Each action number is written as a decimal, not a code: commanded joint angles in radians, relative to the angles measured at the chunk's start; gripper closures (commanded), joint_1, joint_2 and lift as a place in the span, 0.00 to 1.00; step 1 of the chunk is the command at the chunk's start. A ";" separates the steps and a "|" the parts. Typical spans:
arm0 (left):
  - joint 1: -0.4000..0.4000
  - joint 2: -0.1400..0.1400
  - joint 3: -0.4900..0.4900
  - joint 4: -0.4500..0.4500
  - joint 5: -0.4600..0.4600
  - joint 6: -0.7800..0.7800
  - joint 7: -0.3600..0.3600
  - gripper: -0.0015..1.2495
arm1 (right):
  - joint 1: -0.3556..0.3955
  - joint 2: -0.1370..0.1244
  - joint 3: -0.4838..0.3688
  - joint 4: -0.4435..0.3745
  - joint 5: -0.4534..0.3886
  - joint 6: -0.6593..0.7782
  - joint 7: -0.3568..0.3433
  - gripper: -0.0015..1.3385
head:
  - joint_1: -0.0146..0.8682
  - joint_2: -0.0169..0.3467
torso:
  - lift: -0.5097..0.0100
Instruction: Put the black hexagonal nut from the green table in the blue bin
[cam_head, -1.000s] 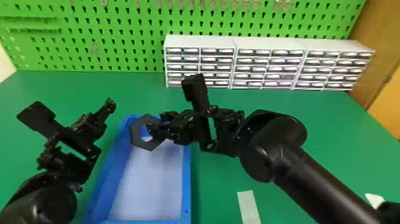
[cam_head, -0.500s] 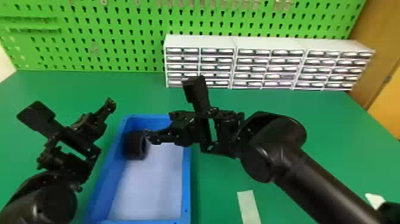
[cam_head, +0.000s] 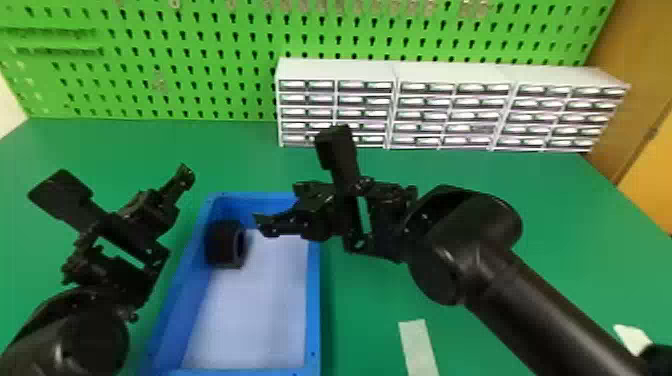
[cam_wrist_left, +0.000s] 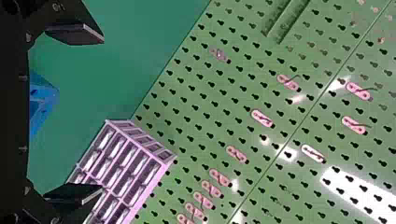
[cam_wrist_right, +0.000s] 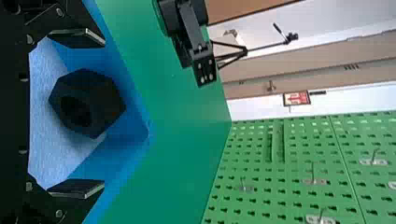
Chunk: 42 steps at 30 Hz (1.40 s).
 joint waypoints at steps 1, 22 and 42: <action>0.001 0.000 0.002 0.000 0.000 0.000 -0.001 0.13 | 0.028 0.003 -0.067 -0.002 0.052 -0.005 0.000 0.17 | 0.80 0.07 | 0.79; 0.005 0.000 0.005 0.000 0.002 0.000 -0.001 0.13 | 0.284 0.067 -0.619 -0.115 0.310 -0.124 0.000 0.17 | 0.80 0.07 | 0.79; 0.012 0.002 0.031 -0.011 -0.002 0.002 -0.007 0.13 | 0.522 0.204 -1.090 -0.244 0.349 -0.186 0.000 0.17 | 0.80 0.07 | 0.79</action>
